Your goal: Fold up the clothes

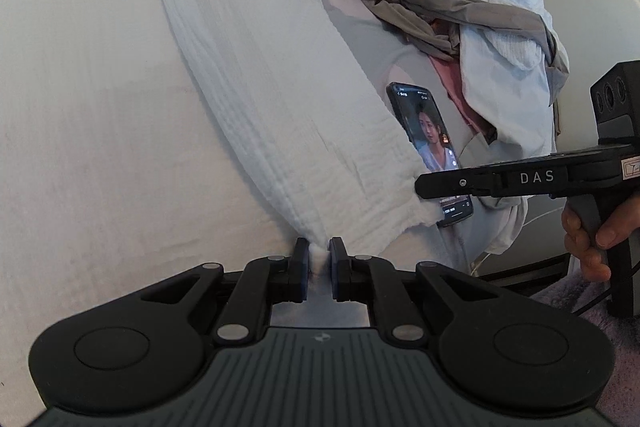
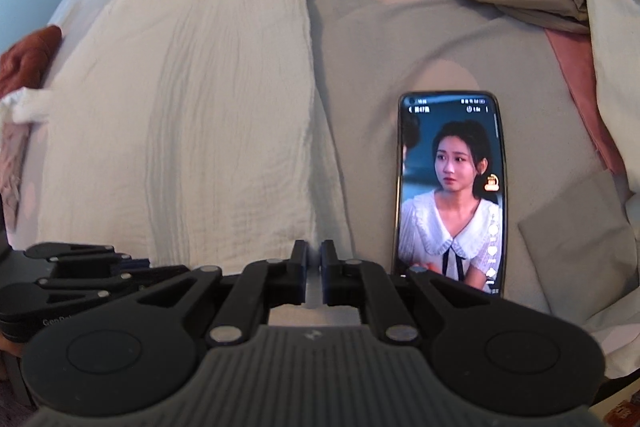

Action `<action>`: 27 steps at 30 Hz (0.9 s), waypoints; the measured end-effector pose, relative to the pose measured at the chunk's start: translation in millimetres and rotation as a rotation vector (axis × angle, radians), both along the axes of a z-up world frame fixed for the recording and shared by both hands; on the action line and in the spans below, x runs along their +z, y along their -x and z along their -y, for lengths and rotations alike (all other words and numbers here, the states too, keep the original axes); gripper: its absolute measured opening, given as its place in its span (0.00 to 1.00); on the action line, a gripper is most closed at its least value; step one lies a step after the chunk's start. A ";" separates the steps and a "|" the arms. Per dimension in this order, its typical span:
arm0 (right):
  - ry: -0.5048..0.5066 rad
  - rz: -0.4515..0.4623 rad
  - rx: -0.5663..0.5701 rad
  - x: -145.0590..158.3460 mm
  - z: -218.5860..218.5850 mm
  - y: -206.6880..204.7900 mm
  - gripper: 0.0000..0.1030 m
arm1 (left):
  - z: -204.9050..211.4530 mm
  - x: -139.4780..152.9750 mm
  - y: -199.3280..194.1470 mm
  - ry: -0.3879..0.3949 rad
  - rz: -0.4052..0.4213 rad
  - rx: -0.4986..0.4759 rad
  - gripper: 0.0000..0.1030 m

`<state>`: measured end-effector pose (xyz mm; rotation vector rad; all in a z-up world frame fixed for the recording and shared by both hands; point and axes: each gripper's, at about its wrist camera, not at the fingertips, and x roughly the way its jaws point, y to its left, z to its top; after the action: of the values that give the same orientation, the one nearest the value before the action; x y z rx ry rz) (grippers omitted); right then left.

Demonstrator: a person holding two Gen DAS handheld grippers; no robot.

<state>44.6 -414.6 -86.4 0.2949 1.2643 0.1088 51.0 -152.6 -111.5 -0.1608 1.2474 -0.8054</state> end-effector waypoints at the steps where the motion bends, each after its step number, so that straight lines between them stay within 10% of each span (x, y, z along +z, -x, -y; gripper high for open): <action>1: 0.012 -0.006 0.009 -3.3 -1.9 -0.5 0.08 | 0.2 -0.9 0.5 -0.005 0.001 -0.002 0.08; 11: 0.178 -0.008 0.117 -11.2 -25.5 3.1 0.09 | -10.5 0.9 2.4 -0.031 0.031 0.010 0.09; 15: 0.273 0.009 0.119 -1.0 -33.6 6.8 0.34 | -31.3 14.6 -0.1 -0.046 0.047 0.041 0.29; 18: 0.318 0.062 0.120 14.6 -39.0 9.0 0.35 | -46.8 24.9 -2.0 -0.058 0.059 0.064 0.50; 27: 0.266 0.205 0.295 54.9 -112.9 -9.8 0.36 | -159.5 60.5 -20.0 -0.154 0.133 0.280 0.50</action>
<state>54.4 -301.7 -31.5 -0.1312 1.0958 0.2157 71.0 6.9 -51.0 -0.1500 1.1257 -0.4688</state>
